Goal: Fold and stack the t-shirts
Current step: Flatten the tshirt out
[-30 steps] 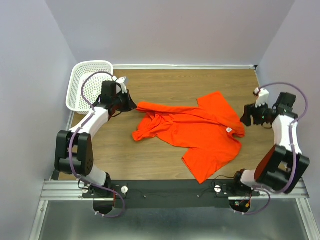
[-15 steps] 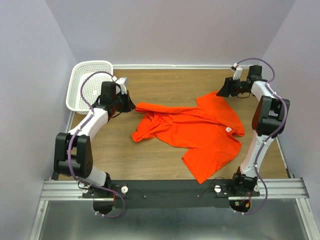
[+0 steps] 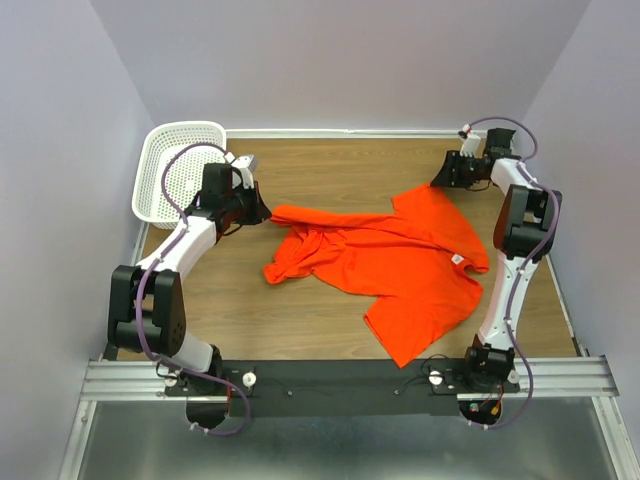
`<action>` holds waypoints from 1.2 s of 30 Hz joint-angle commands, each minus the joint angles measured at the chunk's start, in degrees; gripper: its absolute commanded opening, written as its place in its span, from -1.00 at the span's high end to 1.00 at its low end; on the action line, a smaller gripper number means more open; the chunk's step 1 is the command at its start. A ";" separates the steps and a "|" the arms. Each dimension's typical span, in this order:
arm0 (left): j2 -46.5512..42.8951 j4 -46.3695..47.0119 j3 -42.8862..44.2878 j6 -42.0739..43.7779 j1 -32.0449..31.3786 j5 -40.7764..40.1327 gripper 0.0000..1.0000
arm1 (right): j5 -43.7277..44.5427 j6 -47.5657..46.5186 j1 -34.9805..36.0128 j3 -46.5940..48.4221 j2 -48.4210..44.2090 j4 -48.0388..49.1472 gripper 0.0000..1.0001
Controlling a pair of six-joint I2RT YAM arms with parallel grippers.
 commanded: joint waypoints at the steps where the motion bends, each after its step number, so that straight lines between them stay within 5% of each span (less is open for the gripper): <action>1: -0.54 0.07 0.02 0.72 0.28 -0.07 1.00 | 2.66 1.59 1.73 1.94 3.05 -0.35 -0.13; 13: -0.63 0.16 -0.15 0.81 0.28 0.46 1.00 | 4.77 2.38 2.00 1.85 2.62 -1.84 0.38; 16: -0.72 0.16 -0.15 0.81 0.28 0.46 1.00 | 4.42 2.56 2.00 1.85 2.36 -2.02 0.66; 17: -0.81 0.16 -0.15 0.90 0.28 0.29 1.00 | 3.81 2.47 2.00 1.07 1.83 -2.02 0.90; 19: -0.81 0.16 -0.06 0.99 0.28 0.29 1.00 | 2.58 2.12 2.00 -0.86 0.17 -2.02 0.99; 30: -7.13 2.09 -0.50 1.25 0.72 0.20 1.00 | 1.07 -4.12 2.00 -31.27 -35.58 3.25 0.99; 36: -16.53 2.27 6.07 -2.51 0.80 -1.03 1.00 | 6.51 -4.12 2.00 -21.59 -56.25 1.77 0.99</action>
